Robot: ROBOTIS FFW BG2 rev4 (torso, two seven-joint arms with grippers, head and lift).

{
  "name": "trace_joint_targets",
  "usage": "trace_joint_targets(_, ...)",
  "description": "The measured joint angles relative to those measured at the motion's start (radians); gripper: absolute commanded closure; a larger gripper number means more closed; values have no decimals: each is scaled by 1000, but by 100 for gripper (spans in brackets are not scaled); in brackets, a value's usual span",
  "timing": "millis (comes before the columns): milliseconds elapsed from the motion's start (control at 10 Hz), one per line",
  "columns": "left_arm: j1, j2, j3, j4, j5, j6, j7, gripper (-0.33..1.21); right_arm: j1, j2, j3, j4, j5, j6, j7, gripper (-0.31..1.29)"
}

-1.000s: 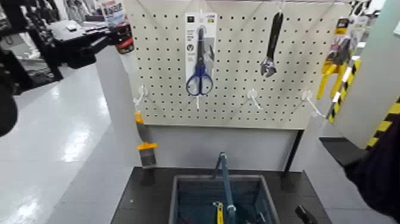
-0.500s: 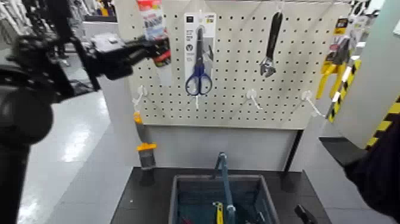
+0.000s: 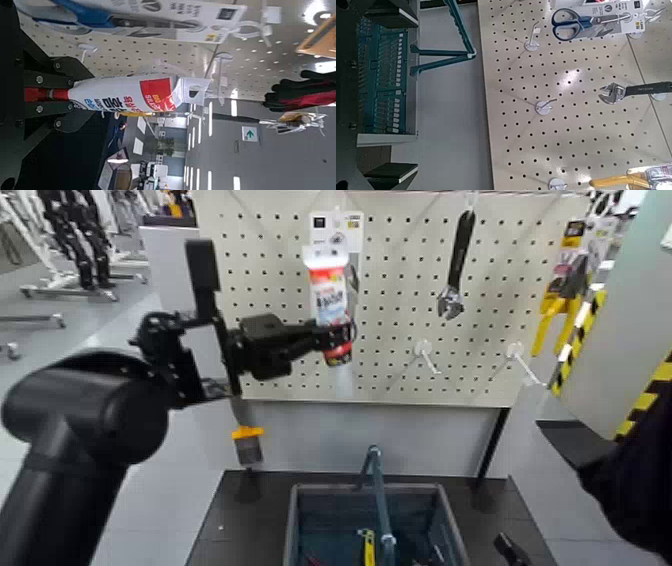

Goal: Put the red glue tube into the crate.

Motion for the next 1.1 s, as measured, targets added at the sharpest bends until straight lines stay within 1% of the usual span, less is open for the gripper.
trace_joint_targets(200, 20, -5, -42, 60, 29, -6, -6, 119, -1, 0, 2, 1, 0, 0, 0, 4)
trace_joint_targets(500, 47, -8, -77, 128, 31, -11, -25, 119, 0, 0, 3, 3, 0, -1, 0, 4)
trace_joint_targets(800, 80, -11, -92, 184, 7, -24, -67, 119, 0, 0, 2, 2, 0, -3, 0, 4)
trace_joint_targets(1100, 111, -10, -90, 220, -29, -29, -97, 119, 0, 0, 2, 3, 0, -5, 0, 4)
